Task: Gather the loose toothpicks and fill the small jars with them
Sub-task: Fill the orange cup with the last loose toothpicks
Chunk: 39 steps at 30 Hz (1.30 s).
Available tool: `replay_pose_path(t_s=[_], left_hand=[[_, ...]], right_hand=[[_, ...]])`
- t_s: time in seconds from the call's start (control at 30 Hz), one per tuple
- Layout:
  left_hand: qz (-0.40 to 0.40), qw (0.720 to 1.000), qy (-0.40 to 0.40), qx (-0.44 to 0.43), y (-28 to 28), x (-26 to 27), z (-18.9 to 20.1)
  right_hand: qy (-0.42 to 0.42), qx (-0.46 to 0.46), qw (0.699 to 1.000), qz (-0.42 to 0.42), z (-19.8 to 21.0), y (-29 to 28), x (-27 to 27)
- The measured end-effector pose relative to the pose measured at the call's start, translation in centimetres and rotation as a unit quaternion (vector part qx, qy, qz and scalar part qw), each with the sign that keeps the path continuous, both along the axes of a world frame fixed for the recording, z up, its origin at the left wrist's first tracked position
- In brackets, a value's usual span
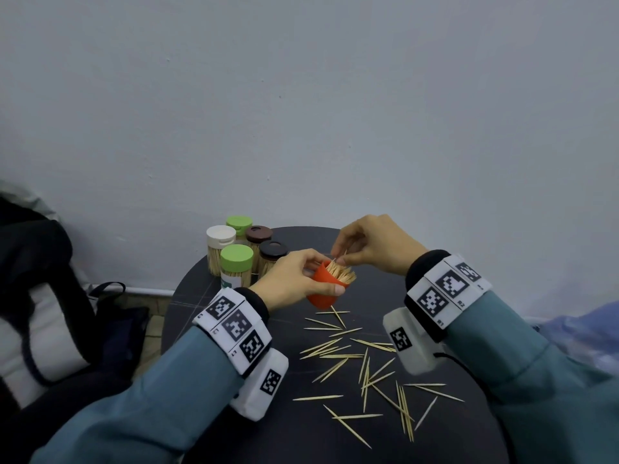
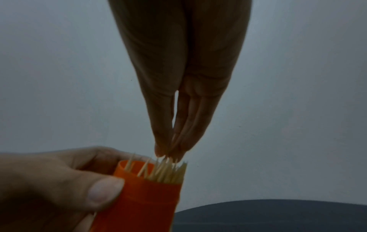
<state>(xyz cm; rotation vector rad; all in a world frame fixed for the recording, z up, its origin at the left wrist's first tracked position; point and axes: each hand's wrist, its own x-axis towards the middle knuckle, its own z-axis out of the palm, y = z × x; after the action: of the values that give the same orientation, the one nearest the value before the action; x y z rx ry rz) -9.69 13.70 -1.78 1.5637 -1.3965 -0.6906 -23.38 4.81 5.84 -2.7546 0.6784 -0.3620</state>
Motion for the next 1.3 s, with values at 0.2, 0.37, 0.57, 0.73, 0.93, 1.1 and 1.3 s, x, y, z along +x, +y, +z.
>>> replay_pose_path(t_s=[0.2,0.37,0.57,0.73,0.93,1.1,1.3], left_hand=[[0.010,1.000,0.012,0.000,0.3,0.6,0.4],[0.029,0.999,0.023,-0.003,0.9,1.3,0.6],[0.038,0.999,0.030,-0.009,1.5,2.0,0.8],[0.039,0.999,0.023,-0.017,1.7,2.2,0.8],[0.036,0.999,0.010,-0.016,1.9,2.0,1.0],[0.036,0.999,0.002,-0.002,1.9,1.9,0.9],[0.041,0.999,-0.008,0.002,1.9,1.6,0.9]], right_hand=[[-0.133,-0.009,0.990,-0.052,-1.0,-0.3,-0.6],[-0.037,0.029,0.990,-0.130,-3.4,-2.3,-0.2],[0.313,0.008,0.944,-0.104,-6.4,-1.5,1.5],[0.378,-0.047,0.923,-0.056,-7.2,0.5,2.5],[0.339,0.001,0.941,-0.002,-7.4,2.3,1.5],[0.371,0.034,0.928,0.023,-7.2,3.0,0.2],[0.327,-0.024,0.944,0.028,-7.7,3.5,0.7]])
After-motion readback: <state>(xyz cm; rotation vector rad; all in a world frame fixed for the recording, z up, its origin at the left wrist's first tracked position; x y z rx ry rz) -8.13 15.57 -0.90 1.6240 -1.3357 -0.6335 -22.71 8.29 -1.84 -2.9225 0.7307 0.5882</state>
